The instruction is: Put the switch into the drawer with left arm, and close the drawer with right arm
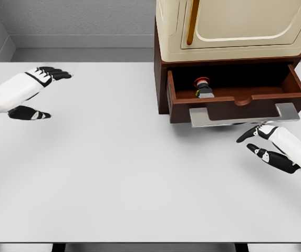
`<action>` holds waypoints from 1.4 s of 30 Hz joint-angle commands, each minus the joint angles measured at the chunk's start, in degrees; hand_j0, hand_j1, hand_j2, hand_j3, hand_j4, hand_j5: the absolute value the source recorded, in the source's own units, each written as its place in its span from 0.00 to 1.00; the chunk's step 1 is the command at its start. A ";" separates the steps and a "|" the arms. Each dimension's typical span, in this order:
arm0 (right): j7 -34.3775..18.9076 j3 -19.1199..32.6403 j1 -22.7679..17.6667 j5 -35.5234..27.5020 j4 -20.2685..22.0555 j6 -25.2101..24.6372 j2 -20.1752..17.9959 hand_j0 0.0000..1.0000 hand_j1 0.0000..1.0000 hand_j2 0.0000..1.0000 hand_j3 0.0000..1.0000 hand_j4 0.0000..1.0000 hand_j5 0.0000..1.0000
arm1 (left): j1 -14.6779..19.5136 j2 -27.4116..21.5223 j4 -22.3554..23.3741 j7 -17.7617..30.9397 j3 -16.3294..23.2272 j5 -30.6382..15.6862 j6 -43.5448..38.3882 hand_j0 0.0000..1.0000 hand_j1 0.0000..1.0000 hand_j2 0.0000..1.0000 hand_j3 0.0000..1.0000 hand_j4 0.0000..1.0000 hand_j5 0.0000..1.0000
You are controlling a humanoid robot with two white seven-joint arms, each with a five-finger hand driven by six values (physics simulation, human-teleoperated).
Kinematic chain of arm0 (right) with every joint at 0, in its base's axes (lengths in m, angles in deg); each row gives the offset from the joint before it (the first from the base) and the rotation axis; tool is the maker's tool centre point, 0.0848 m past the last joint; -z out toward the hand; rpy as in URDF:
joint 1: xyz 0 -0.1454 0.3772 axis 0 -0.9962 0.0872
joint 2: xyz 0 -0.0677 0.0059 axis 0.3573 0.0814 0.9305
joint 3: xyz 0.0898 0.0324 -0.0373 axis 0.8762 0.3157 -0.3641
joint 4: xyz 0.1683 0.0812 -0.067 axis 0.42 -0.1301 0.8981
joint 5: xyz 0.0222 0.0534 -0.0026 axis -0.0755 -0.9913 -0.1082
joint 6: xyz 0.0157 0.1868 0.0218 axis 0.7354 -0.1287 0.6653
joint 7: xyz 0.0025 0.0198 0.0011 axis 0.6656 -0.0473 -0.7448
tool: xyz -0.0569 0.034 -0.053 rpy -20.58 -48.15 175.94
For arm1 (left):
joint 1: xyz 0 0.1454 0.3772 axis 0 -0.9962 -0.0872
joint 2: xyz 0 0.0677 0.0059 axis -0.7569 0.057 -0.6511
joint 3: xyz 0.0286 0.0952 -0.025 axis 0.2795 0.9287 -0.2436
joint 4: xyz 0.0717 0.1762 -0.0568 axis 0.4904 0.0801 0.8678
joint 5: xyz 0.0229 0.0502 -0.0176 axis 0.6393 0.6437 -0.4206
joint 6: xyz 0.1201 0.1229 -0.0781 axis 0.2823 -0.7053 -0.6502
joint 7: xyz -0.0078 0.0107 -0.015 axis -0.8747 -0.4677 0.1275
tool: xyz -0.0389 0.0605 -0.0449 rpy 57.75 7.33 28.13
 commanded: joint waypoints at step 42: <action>-0.10 -3.90 5.80 0.81 -1.48 -0.10 1.72 0.53 0.53 0.53 0.53 0.53 0.53 | -0.09 -0.13 4.37 4.24 -1.28 -0.71 -0.13 1.00 1.00 1.00 1.00 1.00 1.00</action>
